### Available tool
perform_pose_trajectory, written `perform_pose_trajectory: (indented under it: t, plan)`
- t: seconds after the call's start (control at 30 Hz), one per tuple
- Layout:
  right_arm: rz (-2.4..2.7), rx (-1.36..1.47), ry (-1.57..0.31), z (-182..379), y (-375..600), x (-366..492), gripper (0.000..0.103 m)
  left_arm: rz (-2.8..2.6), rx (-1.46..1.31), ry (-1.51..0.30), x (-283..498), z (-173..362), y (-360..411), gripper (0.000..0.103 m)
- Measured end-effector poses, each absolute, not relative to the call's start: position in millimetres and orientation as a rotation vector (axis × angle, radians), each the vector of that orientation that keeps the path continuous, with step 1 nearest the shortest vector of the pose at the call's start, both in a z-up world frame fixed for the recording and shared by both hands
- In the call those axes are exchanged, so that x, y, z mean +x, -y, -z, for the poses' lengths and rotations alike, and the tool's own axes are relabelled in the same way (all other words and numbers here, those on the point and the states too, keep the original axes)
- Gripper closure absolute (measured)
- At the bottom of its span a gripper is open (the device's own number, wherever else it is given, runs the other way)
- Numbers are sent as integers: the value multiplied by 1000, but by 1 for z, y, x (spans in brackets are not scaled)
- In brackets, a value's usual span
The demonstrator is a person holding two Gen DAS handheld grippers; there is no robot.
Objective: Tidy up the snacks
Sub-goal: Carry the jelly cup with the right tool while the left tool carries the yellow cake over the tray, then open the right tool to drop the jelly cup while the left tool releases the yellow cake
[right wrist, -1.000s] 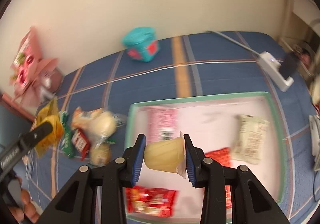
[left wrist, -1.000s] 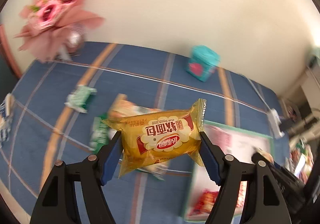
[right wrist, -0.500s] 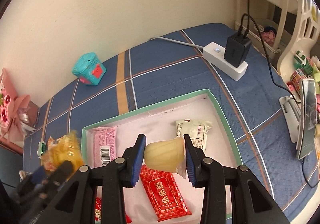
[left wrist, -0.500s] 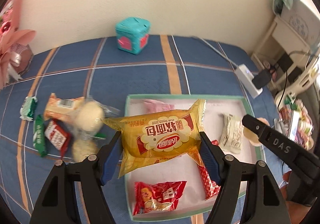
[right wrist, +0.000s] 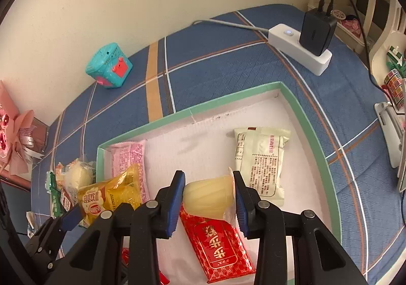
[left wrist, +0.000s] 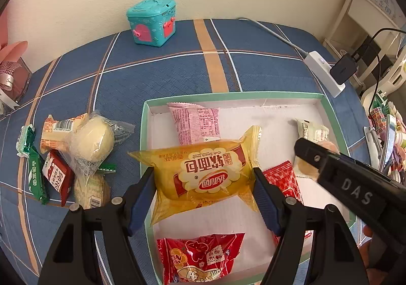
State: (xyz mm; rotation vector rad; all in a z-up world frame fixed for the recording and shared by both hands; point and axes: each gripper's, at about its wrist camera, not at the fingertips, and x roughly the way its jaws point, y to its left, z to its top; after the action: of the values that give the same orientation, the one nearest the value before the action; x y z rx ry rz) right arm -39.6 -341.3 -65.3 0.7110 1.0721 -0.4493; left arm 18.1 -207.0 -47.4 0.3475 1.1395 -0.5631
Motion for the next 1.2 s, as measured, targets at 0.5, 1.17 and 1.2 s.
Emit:
perform_pose_trajectory:
  t: [0.5,1.17,1.2]
  plan:
    - [451,678,-1122,70,335,-36,63,597,369,-1163,14,49,213,27]
    - [492,611,-961,-4,338,-49,63,512,208,-1110,34,-1,178,16]
    - [492,611,-965,-3,338,-48,63,493,198,-1108,37,-1,174,16]
